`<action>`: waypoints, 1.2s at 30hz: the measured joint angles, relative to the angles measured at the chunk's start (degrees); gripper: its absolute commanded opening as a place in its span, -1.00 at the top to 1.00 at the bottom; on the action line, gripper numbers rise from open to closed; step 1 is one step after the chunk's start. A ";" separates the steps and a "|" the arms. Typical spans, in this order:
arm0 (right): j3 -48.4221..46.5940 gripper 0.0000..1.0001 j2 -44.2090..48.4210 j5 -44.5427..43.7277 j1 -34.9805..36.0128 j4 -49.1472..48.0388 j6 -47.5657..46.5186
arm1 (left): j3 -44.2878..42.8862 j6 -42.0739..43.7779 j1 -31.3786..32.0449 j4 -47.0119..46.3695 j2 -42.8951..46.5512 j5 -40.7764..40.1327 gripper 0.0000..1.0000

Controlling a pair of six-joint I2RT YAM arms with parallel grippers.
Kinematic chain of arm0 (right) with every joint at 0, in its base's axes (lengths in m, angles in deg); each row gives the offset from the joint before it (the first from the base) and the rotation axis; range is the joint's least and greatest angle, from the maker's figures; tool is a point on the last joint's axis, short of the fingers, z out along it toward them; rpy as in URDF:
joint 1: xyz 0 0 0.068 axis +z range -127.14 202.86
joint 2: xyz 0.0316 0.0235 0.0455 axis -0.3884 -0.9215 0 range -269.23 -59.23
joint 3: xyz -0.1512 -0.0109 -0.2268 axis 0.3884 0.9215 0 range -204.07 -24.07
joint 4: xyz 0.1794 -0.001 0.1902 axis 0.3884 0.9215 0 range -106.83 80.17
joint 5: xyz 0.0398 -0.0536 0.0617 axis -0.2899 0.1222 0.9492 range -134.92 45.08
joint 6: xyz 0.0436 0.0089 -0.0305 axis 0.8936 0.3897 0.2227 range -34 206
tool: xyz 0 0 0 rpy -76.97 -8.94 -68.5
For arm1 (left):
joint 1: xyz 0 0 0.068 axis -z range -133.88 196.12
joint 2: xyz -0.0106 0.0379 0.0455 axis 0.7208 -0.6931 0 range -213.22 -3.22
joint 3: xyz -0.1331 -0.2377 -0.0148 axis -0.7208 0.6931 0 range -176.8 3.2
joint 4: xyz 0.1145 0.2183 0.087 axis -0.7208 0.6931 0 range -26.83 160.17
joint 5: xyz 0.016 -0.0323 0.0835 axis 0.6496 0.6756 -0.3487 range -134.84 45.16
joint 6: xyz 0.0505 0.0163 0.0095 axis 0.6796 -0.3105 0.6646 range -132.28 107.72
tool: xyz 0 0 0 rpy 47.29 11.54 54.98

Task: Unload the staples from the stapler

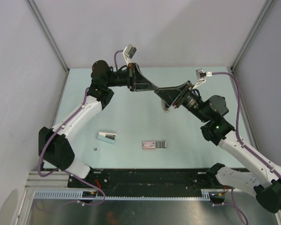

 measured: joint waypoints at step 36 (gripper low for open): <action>0.00 0.51 -1.05 -0.74 1.86 1.79 -0.42 | 0.87 0.11 0.50 -0.85 0.50 -0.50 1.00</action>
